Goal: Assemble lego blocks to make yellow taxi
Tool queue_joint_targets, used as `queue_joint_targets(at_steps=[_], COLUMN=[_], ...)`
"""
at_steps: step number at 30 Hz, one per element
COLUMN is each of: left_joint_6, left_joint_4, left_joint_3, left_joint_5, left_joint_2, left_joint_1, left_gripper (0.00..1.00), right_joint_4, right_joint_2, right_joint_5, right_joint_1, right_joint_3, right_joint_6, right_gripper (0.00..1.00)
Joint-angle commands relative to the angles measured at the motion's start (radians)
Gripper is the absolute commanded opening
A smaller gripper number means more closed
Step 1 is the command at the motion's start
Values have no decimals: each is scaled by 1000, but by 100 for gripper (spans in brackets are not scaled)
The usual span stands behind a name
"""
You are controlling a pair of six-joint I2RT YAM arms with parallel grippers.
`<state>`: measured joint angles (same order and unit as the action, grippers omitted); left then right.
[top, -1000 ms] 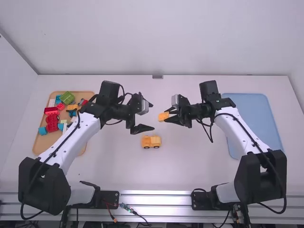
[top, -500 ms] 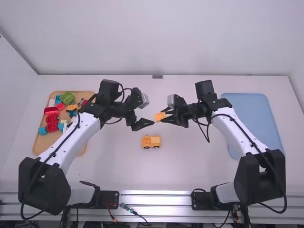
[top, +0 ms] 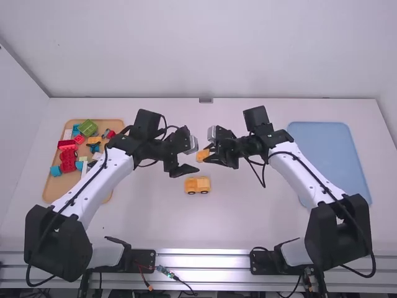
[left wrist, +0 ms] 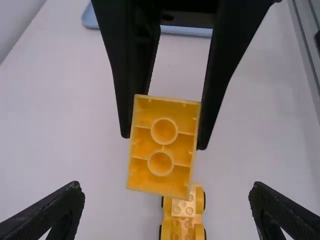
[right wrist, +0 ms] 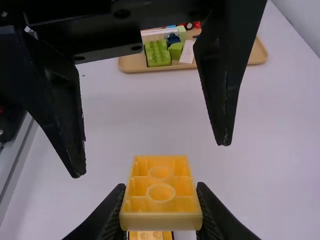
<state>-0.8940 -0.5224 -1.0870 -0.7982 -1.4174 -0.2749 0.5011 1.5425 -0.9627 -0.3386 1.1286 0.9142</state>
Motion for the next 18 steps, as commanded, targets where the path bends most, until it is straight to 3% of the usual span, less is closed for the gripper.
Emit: queue_joint_targets(at_steps=[1, 4, 9, 13, 18], left_joint_6=[-43, -47, -134, -117, -118], left_joint_4=[4, 10, 58, 105, 121], left_joint_3=[-14, -8, 36, 49, 48], left_joint_5=[-4, -3, -3, 8, 15], left_joint_2=[-6, -10, -9, -9, 6], left_joint_1=[-8, -8, -7, -6, -8], left_gripper=[87, 87, 96, 92, 95], right_joint_4=[4, 5, 5, -24, -77], right_joint_2=[-14, -14, -14, -14, -14], right_joint_5=[-8, -8, -31, -32, -38], right_joint_1=[-3, -3, -1, 23, 55], right_joint_3=[29, 29, 29, 29, 21], right_joint_6=[-13, -29, -54, -151, -314], right_gripper=[7, 4, 2, 1, 0])
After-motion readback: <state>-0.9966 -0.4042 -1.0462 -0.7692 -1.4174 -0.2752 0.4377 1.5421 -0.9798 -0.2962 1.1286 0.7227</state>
